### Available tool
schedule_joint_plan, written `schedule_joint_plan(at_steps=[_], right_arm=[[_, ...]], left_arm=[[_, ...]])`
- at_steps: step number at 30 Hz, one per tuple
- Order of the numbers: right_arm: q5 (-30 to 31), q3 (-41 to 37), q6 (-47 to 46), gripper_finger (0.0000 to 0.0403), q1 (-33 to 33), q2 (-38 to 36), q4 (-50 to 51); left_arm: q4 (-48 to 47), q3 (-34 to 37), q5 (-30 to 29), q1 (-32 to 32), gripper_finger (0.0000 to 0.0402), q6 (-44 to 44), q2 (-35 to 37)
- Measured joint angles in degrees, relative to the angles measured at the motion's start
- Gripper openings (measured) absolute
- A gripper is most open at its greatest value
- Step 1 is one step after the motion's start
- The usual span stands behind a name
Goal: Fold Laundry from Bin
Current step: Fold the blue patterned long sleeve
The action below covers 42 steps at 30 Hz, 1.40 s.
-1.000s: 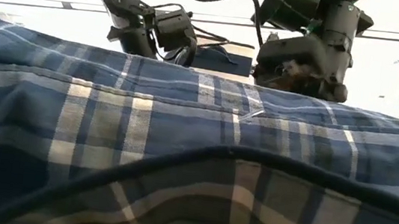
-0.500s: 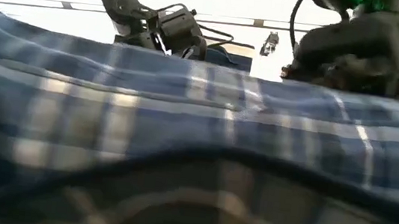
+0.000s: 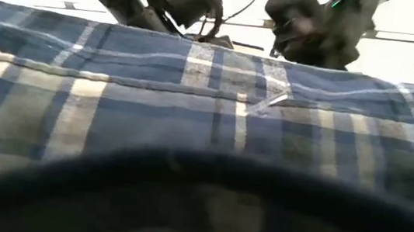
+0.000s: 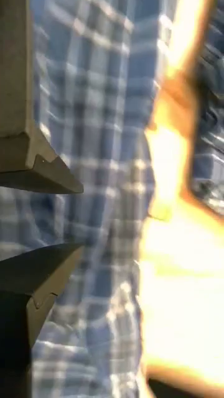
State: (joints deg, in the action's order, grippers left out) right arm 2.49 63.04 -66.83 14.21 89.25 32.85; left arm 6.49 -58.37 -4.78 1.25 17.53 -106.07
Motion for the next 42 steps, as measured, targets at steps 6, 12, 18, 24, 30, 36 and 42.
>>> schedule_joint_plan(at_steps=[6, 12, 18, 24, 30, 36, 42], right_arm=[[0.28, -1.61, 10.11, 0.0009, -11.45, 3.91, -0.97], [-5.53, -1.76, 13.11, 0.0009, -14.13, 9.90, -2.73], [-5.66, -2.26, 9.50, 0.0009, -13.42, 9.67, 6.46], [-5.53, -1.39, 9.23, 0.0009, -13.36, 2.72, 4.23], [-5.32, -2.00, 7.77, 0.0009, -10.26, 1.38, 0.74], [-7.25, -7.29, 1.87, 0.0009, -6.83, 5.20, 1.00], [-11.54, -8.38, 0.24, 0.0009, -5.12, 3.50, 2.51]], left_arm=[[2.46, -0.01, -3.40, -0.82, 0.0125, 4.17, -5.84], [1.84, -0.24, -3.87, -1.35, 0.0125, 5.49, -8.12], [-0.76, 0.06, -3.67, -1.37, 0.0125, 5.54, -5.93], [-1.78, 0.16, -3.55, -1.44, 0.0125, 5.67, -4.06], [-1.38, 0.09, -3.19, -1.44, 0.0125, 5.64, -0.93], [-1.08, 0.09, -3.29, -1.75, 0.0125, 6.29, -0.74], [-3.30, 0.15, -0.77, -7.04, 0.0124, 10.31, -0.71]])
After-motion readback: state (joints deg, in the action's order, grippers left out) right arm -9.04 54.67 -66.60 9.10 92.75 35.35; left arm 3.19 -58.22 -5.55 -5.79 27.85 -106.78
